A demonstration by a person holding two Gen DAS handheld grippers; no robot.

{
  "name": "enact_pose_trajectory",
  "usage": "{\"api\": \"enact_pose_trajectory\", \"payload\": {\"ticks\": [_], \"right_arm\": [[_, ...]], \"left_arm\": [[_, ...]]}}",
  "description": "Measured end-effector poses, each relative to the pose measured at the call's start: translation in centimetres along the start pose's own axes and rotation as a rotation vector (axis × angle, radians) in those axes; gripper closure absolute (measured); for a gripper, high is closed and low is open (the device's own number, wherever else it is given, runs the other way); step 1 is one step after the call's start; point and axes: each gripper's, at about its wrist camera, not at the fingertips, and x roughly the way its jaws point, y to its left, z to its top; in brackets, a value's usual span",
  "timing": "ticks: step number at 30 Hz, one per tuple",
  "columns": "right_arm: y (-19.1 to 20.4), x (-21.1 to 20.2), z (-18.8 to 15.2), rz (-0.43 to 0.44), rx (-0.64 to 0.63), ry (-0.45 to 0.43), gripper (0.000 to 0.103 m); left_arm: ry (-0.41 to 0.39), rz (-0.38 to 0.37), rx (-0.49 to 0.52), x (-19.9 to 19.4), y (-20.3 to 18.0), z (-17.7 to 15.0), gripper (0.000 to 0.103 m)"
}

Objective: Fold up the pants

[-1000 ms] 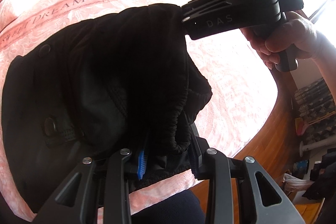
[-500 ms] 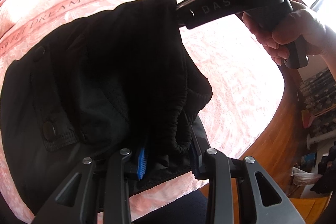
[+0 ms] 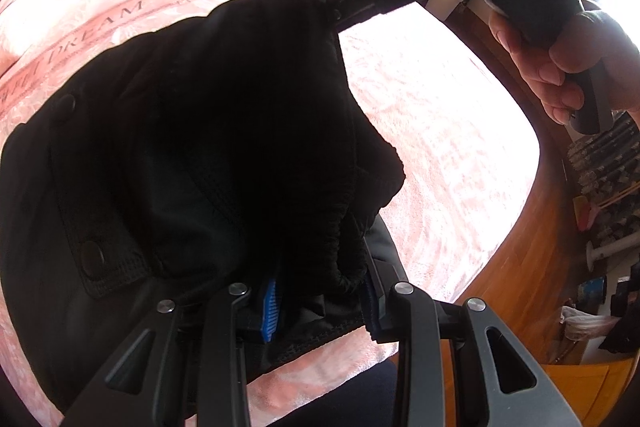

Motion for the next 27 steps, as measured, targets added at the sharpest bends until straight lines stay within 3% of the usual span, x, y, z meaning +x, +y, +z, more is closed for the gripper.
{"api": "enact_pose_trajectory", "payload": {"ticks": [12, 19, 24, 27], "right_arm": [[-0.9, -1.1, -1.0, 0.027, 0.044, -0.038, 0.071], [-1.0, -1.7, -1.5, 0.035, 0.08, -0.066, 0.07], [-1.0, -2.8, -2.2, 0.016, 0.135, -0.075, 0.06], [-0.9, -3.6, -2.8, 0.016, 0.165, -0.094, 0.06]], "left_arm": [[0.002, 0.053, 0.033, 0.5, -1.3, -0.2, 0.066], [-0.007, 0.047, 0.03, 0.3, -1.7, -0.2, 0.064], [-0.02, 0.02, 0.023, 0.4, -1.5, -0.7, 0.059], [-0.023, 0.013, 0.017, 0.1, -1.3, -1.1, 0.059]]}}
